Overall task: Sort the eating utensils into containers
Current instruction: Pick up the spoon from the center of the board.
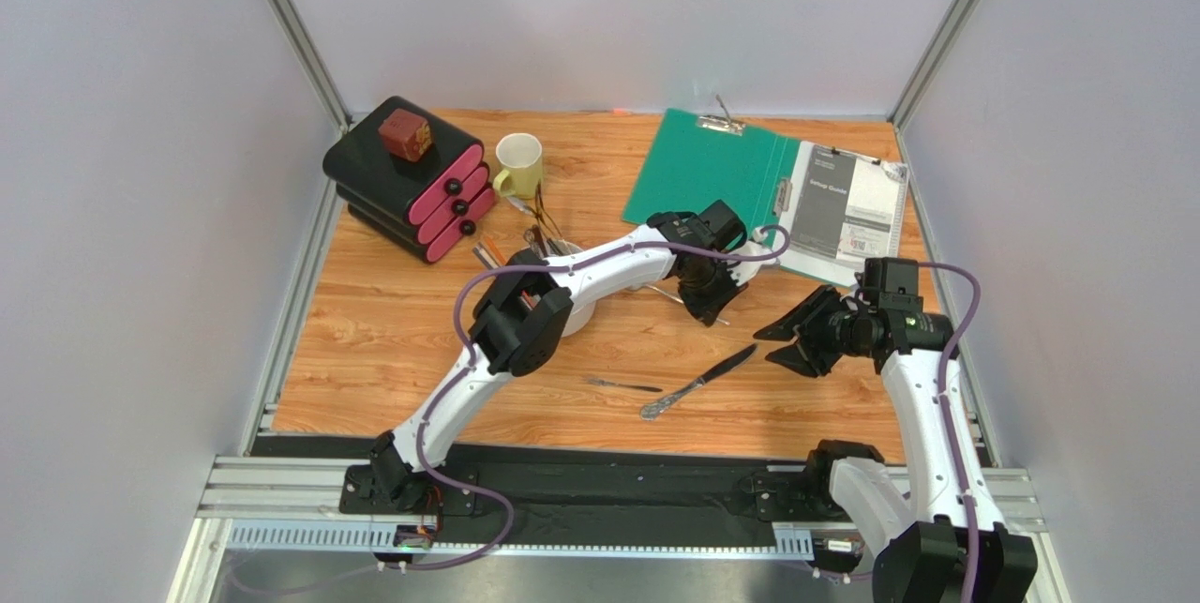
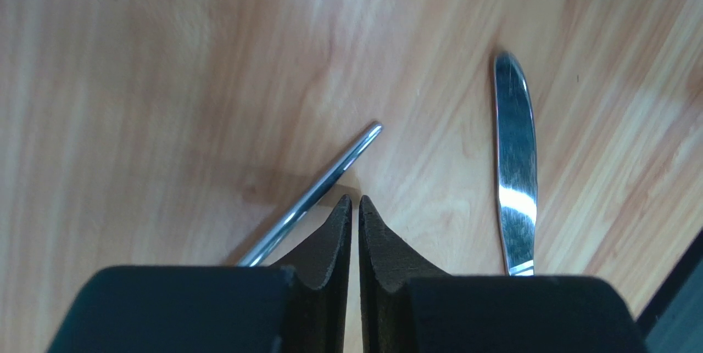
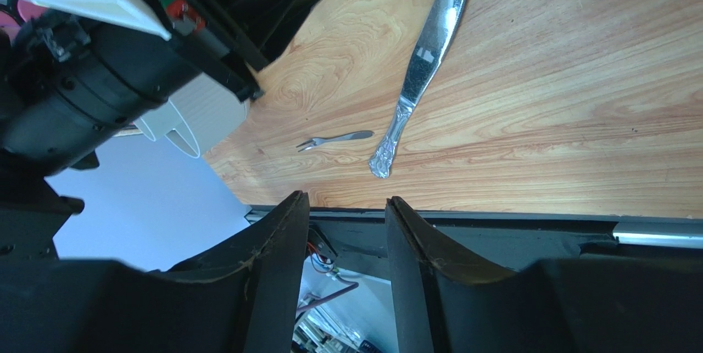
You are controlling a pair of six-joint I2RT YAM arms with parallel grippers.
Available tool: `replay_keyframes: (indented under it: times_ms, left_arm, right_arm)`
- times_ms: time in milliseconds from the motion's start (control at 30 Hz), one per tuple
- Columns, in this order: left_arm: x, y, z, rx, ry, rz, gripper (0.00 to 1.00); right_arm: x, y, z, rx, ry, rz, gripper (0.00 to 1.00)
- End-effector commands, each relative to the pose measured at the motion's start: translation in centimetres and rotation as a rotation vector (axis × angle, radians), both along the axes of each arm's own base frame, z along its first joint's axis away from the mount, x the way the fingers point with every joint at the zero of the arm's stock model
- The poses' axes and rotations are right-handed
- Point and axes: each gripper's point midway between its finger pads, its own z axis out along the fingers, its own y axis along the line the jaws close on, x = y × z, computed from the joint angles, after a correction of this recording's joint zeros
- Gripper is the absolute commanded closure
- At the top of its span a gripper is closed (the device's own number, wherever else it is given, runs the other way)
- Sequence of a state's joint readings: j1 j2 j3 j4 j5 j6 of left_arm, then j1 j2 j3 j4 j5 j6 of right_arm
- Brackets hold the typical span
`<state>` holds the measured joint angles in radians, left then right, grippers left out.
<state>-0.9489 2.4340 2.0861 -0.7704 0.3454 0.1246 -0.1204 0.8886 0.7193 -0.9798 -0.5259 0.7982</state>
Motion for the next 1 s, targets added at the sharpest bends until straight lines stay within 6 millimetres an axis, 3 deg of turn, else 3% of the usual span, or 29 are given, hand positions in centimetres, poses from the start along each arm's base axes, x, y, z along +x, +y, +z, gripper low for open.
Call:
replay_keyframes:
  times_ms: [0, 267, 400, 633, 767, 800, 900, 967]
  left_arm:
    - [1.9, -1.7, -1.0, -0.005, -0.047, 0.042, 0.89]
    - [3.8, -1.3, 1.5, -0.056, -0.048, 0.087, 0.87]
    - [6.0, -0.6, 3.0, -0.090, -0.071, 0.127, 0.86]
    - [9.7, 1.0, 3.9, -0.153, -0.035, 0.203, 0.80]
    - [9.1, 0.8, 6.6, -0.214, -0.007, 0.170, 0.79]
    - [8.8, 0.6, 8.2, -0.243, -0.011, 0.161, 0.78]
    - [8.3, 0.9, 10.4, -0.267, -0.030, 0.150, 0.71]
    - [8.9, 1.6, 10.6, -0.245, -0.072, 0.165, 0.65]
  right_arm:
    - [0.4, -0.4, 2.1, -0.030, -0.053, 0.039, 0.56]
    - [0.3, -0.6, 2.3, -0.024, -0.035, 0.026, 0.56]
    - [0.4, -0.4, 2.3, -0.001, -0.034, -0.002, 0.56]
    - [-0.4, -0.4, 2.8, 0.005, -0.048, -0.040, 0.56]
    - [-1.2, -0.3, 2.3, 0.011, -0.031, -0.062, 0.55]
    - [-1.3, -0.2, 2.2, 0.018, -0.024, -0.068, 0.56]
    - [-1.2, 0.0, 2.1, 0.039, -0.027, -0.088, 0.56]
    - [-1.0, 0.1, 2.2, 0.051, -0.031, -0.097, 0.56]
